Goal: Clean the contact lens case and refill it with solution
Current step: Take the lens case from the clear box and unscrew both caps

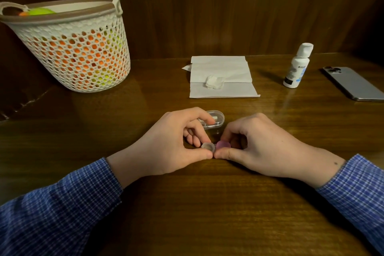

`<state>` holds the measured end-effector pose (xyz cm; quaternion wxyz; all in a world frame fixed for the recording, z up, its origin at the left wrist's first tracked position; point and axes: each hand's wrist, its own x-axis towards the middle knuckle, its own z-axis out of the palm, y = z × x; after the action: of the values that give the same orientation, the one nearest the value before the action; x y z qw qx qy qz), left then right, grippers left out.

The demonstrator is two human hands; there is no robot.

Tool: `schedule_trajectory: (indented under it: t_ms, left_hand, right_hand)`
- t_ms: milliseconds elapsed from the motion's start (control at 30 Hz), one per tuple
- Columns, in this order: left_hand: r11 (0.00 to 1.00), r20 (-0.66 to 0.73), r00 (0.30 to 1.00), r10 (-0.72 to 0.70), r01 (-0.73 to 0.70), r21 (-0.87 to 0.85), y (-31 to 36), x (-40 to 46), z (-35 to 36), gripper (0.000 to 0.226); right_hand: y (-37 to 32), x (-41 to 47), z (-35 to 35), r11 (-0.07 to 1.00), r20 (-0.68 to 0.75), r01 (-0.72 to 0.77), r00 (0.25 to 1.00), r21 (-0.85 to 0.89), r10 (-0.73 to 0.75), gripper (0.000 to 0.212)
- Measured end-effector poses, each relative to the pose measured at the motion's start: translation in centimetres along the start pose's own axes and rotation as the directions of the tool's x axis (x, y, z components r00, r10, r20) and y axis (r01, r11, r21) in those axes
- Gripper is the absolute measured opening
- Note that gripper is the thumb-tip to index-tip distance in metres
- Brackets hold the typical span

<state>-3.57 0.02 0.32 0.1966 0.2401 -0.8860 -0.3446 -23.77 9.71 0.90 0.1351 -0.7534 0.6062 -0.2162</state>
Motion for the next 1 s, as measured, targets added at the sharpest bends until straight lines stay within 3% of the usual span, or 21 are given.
schedule_trajectory:
  t_ms: [433, 633, 833, 1000]
  left_hand:
    - [1.0, 0.032, 0.999, -0.028, 0.028, -0.012, 0.46, 0.18, -0.15, 0.06]
    - [1.0, 0.039, 0.999, -0.029, 0.029, -0.008, 0.46, 0.15, -0.26, 0.061]
    - [0.999, 0.037, 0.999, -0.034, 0.034, -0.005, 0.47, 0.15, -0.21, 0.065]
    - [0.999, 0.032, 0.999, -0.038, 0.038, 0.002, 0.4, 0.08, -0.17, 0.065]
  right_hand:
    - [0.76, 0.69, -0.54, 0.995, 0.075, 0.061, 0.995, 0.083, -0.067, 0.035]
    - [0.94, 0.8, -0.75, 0.993, 0.12, 0.081, 0.988, 0.089, -0.091, 0.023]
    - [0.61, 0.16, -0.7, 0.995, 0.114, 0.094, 0.989, 0.015, -0.095, 0.031]
    - [0.51, 0.12, -0.88, 0.992, 0.142, 0.115, 0.984, -0.043, -0.108, 0.025]
